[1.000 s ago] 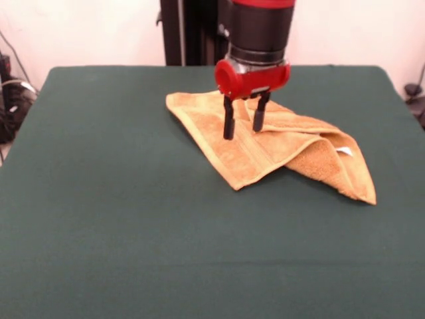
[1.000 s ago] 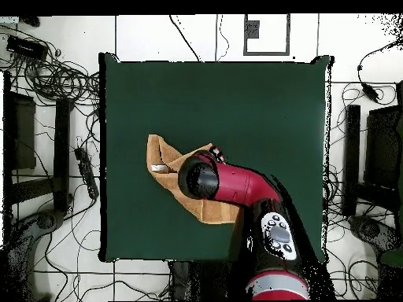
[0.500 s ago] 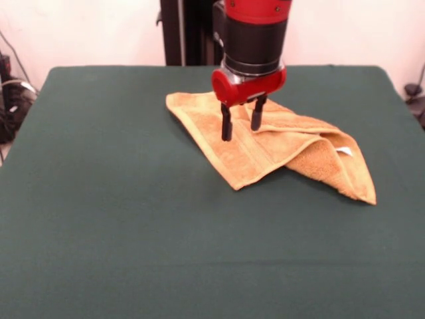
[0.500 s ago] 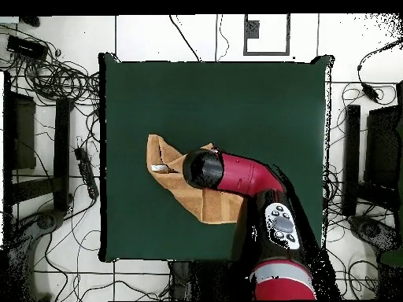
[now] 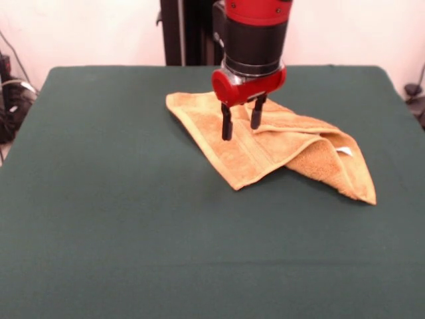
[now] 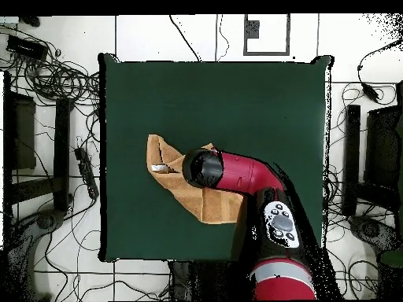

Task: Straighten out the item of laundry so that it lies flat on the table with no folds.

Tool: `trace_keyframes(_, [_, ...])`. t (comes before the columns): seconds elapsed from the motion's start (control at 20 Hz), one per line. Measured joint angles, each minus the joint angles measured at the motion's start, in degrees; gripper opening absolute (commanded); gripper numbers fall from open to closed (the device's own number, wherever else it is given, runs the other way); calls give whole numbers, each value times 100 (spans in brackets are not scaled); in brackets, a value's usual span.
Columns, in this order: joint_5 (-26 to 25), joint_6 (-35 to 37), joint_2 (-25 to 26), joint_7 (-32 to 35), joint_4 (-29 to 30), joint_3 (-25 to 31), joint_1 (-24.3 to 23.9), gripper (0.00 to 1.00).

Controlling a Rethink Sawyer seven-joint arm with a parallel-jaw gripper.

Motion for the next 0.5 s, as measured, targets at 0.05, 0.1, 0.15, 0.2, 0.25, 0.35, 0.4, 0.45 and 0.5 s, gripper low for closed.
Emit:
trace_keyframes(0.05, [0,0,1,0,0,1,-1,100])
trace_keyframes(0.1, [0,0,2,0,-2,1,-2,100])
trace_keyframes(0.15, [1,0,4,0,-5,2,-2,100])
trace_keyframes(0.2, [1,0,5,0,-8,2,-2,100])
trace_keyframes(0.25, [0,0,6,0,-11,2,-2,100])
trace_keyframes(0.35, [-17,0,7,0,-13,2,-2,100])
trace_keyframes(0.4, [-31,0,7,0,-15,2,-2,100])
trace_keyframes(0.45, [-63,0,8,0,-17,2,-2,100])
trace_keyframes(0.5, [-80,0,11,0,-19,2,-2,100])
